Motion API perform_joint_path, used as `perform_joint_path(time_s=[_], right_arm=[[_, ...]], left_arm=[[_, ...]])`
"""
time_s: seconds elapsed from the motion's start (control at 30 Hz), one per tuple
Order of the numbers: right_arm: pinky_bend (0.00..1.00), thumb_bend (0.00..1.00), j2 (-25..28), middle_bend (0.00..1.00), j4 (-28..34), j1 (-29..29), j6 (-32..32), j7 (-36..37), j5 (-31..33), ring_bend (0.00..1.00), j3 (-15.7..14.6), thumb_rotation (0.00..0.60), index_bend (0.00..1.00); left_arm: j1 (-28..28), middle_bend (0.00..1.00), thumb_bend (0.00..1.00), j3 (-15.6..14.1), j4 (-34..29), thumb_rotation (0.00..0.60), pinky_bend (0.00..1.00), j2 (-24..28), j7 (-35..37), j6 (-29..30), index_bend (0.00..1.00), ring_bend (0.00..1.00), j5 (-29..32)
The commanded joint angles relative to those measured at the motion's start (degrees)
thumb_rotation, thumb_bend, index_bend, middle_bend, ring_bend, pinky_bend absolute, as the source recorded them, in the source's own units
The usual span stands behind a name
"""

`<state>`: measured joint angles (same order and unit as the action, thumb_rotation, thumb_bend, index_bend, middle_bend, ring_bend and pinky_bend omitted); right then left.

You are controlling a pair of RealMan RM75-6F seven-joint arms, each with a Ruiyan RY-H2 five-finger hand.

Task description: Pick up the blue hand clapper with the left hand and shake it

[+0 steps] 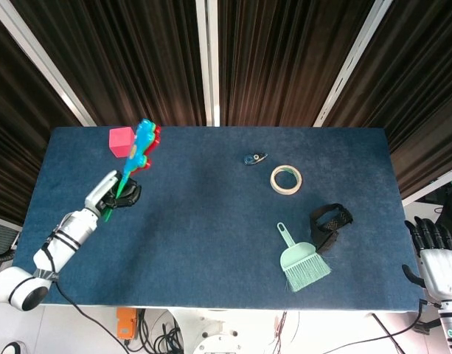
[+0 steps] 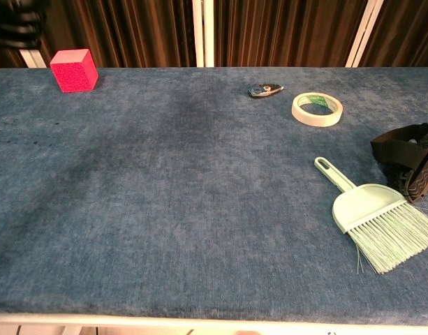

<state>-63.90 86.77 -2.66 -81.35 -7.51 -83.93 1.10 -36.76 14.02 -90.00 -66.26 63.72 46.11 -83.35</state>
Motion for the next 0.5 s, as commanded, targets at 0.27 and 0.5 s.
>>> perform_joint_path(time_s=[0.27,0.5], right_arm=[[0.00,0.18,0.1,0.00,0.5,-0.2,0.5,1.8,-0.3,0.00,-0.2,0.600,0.00],[0.00,0.18,0.1,0.00,0.3,-0.2,0.5,4.0,-1.0,0.00,-0.4,0.600,0.00]], left_arm=[[-3.7,1.00,0.71,-4.2,-1.8,0.600,1.00,0.4,-50.1,-7.6,1.00,1.00,10.3],[4.6,1.00,0.70,7.1,-2.8,0.600,1.00,-7.0,-16.5,20.7,1.00,1.00,5.1]])
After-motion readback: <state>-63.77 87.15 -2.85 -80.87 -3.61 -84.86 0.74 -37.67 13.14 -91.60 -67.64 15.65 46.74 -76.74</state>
